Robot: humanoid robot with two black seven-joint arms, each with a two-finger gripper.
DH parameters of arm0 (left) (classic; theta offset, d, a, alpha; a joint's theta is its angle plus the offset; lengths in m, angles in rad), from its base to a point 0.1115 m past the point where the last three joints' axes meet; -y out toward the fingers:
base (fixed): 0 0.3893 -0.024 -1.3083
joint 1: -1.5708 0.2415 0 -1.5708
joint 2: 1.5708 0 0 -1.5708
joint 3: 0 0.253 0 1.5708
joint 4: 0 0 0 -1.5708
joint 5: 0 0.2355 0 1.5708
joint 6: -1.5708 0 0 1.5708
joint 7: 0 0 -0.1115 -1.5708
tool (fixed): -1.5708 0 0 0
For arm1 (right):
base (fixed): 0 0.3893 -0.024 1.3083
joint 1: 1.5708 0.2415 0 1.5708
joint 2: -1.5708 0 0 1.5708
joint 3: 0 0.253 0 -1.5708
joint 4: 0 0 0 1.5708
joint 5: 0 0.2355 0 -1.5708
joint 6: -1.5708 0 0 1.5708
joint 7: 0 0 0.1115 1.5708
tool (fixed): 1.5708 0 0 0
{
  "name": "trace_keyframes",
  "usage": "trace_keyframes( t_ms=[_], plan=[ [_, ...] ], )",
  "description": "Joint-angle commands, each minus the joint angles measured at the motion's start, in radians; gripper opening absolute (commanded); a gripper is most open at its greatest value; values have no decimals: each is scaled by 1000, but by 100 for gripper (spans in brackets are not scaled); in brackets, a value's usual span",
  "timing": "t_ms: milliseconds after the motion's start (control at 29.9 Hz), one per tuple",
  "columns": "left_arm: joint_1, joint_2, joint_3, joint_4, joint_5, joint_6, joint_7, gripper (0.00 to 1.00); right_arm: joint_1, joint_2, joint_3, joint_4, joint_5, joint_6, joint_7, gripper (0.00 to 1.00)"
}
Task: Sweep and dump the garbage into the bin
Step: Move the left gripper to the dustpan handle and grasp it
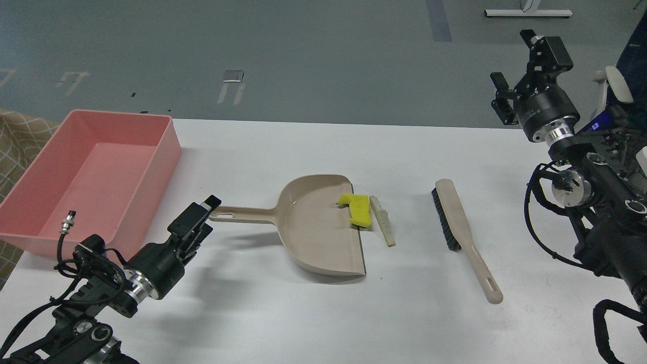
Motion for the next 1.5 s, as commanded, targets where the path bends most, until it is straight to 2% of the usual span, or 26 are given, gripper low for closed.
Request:
trace_keyframes(
  t_ms=[0,568,735,869,903,1103,1203,1337,1471],
  plan=[
    [-54,-20,56,27,0,24,0,99,1,-2,0,-2,0,0,0,100],
    [-123,-106,109,125,32,46,0,98,1,0,0,0,0,0,-2,100],
    [-124,-118,109,126,32,63,0,92,3,0,0,3,0,0,-2,100],
    [-129,-118,109,128,32,72,-2,74,1,0,0,3,0,0,-2,100],
    [-129,-118,109,134,32,72,-2,64,1,0,0,3,0,0,-2,100],
    [-130,-121,109,152,34,73,-2,50,1,0,0,3,0,0,-2,100],
    [-132,-121,109,155,34,73,-2,34,1,0,0,4,0,0,-2,100],
    [-138,-121,116,157,35,73,0,0,0,-2,-1,15,0,11,-3,100],
    [-149,-119,126,163,47,73,0,0,0,-34,-69,21,-2,15,-8,100]
  ],
)
